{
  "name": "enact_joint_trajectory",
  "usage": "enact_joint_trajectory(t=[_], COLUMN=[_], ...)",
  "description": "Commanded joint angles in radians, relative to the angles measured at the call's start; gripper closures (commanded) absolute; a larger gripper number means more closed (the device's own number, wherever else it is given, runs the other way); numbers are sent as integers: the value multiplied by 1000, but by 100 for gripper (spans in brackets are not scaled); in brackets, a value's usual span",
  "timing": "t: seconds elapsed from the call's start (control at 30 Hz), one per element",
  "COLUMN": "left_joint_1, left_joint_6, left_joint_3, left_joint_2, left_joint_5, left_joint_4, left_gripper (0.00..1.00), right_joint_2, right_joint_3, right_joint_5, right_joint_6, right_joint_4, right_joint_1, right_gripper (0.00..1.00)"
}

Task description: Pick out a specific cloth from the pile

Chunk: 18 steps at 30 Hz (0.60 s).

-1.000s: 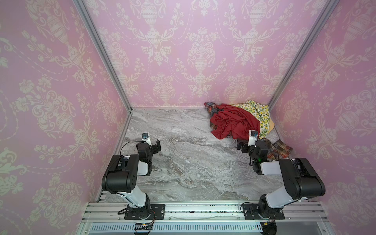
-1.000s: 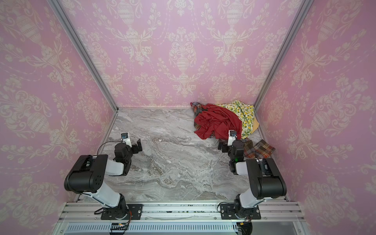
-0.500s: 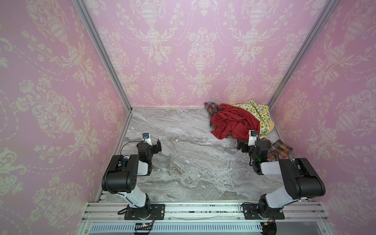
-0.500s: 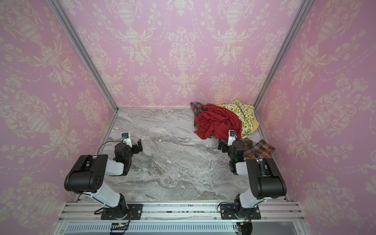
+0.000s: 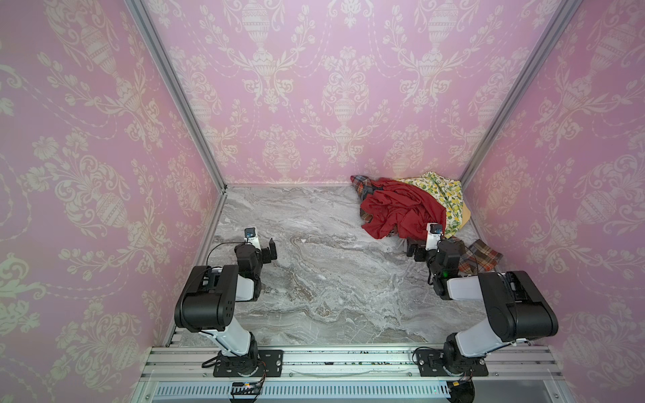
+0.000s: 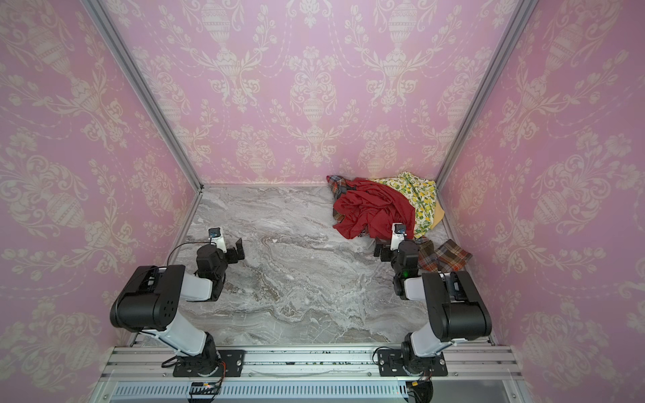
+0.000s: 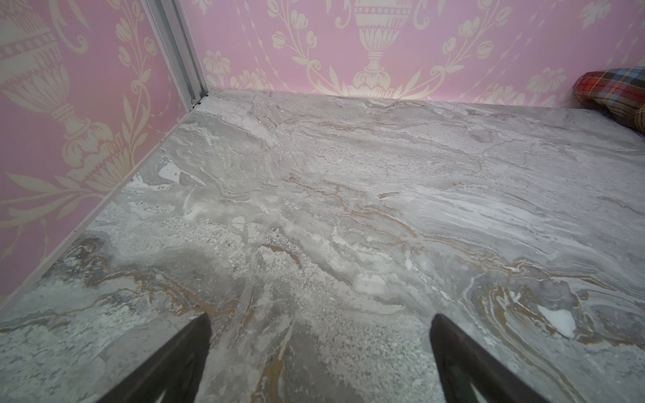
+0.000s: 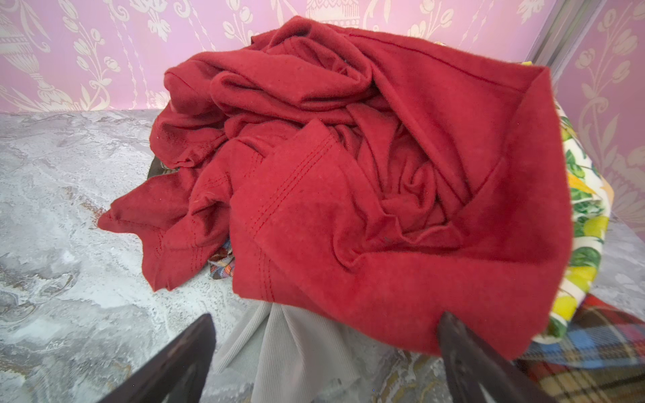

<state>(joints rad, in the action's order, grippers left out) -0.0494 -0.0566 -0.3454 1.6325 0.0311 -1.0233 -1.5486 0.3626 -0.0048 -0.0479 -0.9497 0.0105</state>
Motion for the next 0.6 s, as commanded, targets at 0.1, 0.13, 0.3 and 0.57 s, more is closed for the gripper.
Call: enact_joint_trajectory(t=[0.1,0.13,0.3,0.57], left_joint_1=[-4,-4,-3,-3], left_joint_6=[14,15,15,15], left_joint_3=[-10,-10,-10,-65], left_joint_2=[4,4,3,-50], left_joint_5=[7,6,7,18], left_joint_4=[11,12,11,162], left_gripper=[1,1,1,1], right_joint_2=[4,3,14,53], right_joint_3=[2,0,-2,-15], right_joint_5=[-1,7,37,57], right_joint_6=[14,15,33,34], right_joint_4=[2,-1,6,11], right_joint_1=[3,8,29,34], right_gripper=[0,0,0,0])
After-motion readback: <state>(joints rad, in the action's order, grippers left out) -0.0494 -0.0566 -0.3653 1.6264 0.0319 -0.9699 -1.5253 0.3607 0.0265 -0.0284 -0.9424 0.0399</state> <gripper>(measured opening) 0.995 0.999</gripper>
